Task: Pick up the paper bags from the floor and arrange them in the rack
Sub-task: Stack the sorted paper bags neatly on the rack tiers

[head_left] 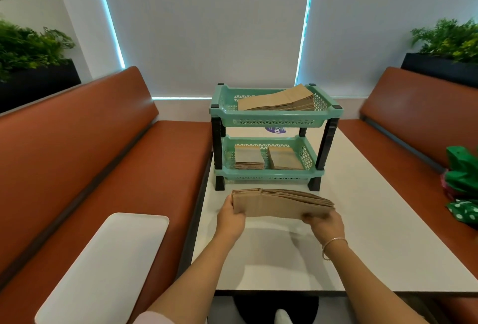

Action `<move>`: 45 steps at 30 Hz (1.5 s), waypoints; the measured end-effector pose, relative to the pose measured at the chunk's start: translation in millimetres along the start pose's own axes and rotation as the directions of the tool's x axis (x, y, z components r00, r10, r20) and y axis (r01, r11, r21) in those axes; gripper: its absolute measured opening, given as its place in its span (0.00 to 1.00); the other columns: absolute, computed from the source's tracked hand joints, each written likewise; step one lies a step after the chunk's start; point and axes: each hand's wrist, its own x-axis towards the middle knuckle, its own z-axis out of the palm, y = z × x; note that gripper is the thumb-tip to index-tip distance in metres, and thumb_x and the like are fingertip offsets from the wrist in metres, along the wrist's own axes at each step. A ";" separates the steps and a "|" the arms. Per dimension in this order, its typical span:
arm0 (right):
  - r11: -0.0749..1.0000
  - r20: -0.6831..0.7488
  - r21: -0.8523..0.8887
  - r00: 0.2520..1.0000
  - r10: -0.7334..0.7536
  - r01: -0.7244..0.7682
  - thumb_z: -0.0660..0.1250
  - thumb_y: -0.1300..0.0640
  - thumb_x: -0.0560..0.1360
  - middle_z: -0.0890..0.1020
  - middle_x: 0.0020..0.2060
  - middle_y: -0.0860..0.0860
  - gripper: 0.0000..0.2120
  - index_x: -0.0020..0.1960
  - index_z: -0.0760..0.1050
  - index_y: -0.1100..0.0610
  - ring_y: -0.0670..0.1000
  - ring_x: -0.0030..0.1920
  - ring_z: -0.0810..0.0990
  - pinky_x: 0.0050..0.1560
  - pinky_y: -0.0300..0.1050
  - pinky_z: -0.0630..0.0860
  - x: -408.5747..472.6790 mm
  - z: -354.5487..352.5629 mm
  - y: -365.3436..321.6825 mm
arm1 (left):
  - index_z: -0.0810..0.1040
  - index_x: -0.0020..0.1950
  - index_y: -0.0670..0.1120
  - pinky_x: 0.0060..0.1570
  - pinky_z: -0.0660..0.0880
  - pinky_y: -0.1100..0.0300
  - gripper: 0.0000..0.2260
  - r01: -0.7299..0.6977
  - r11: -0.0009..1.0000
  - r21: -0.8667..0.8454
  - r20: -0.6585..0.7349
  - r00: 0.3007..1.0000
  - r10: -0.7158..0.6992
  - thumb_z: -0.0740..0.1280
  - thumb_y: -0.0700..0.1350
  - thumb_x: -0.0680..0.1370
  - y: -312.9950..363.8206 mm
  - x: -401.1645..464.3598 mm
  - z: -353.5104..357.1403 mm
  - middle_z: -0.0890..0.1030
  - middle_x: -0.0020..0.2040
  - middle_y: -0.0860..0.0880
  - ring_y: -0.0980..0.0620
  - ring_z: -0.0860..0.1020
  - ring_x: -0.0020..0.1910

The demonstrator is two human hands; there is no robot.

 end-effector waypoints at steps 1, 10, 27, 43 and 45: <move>1.000 0.013 -0.004 1.000 -0.004 0.004 0.71 0.65 0.69 0.81 0.48 0.57 0.15 0.55 0.78 0.59 0.59 0.51 0.78 0.56 0.51 0.74 -1.0 -0.5 1.0 | 0.70 0.62 0.49 0.49 0.70 0.63 0.17 0.007 1.000 0.015 0.005 1.000 -0.007 0.62 0.33 0.77 -2.0 -0.2 -1.0 0.77 0.53 0.51 0.53 0.74 0.52; 1.000 0.084 0.004 0.996 0.013 -0.013 0.68 0.68 0.69 0.81 0.50 0.57 0.17 0.57 0.77 0.60 0.59 0.52 0.78 0.56 0.54 0.75 -7.3 2.8 17.1 | 0.65 0.69 0.49 0.61 0.72 0.56 0.22 0.069 0.996 0.058 0.040 0.997 -0.071 0.65 0.37 0.78 -11.0 -6.2 -0.9 0.76 0.61 0.48 0.49 0.74 0.60; 0.843 0.441 0.443 0.893 0.091 -0.305 0.66 0.69 0.73 0.81 0.44 0.56 0.11 0.53 0.73 0.59 0.56 0.44 0.79 0.49 0.49 0.76 -24.6 9.3 -3.5 | 0.71 0.60 0.49 0.56 0.74 0.42 0.10 0.405 0.698 -0.590 0.241 0.914 -0.327 0.61 0.39 0.80 12.7 -20.8 32.0 0.78 0.51 0.47 0.46 0.76 0.51; 0.975 0.379 -0.101 0.914 -0.145 0.196 0.65 0.68 0.73 0.80 0.48 0.50 0.15 0.52 0.72 0.50 0.54 0.51 0.77 0.56 0.48 0.75 -27.4 7.2 -26.8 | 0.71 0.67 0.49 0.65 0.71 0.50 0.28 0.052 0.968 0.244 0.117 0.990 -0.083 0.75 0.43 0.69 14.8 -3.8 13.7 0.74 0.62 0.47 0.46 0.71 0.63; 0.977 0.351 -0.095 0.925 -0.147 0.191 0.65 0.68 0.74 0.78 0.49 0.50 0.15 0.54 0.71 0.51 0.53 0.52 0.75 0.57 0.47 0.73 -27.7 9.1 -28.6 | 0.72 0.67 0.47 0.64 0.71 0.55 0.23 0.058 0.981 0.183 0.141 0.986 -0.085 0.72 0.41 0.73 13.0 -5.9 14.6 0.76 0.63 0.47 0.46 0.73 0.63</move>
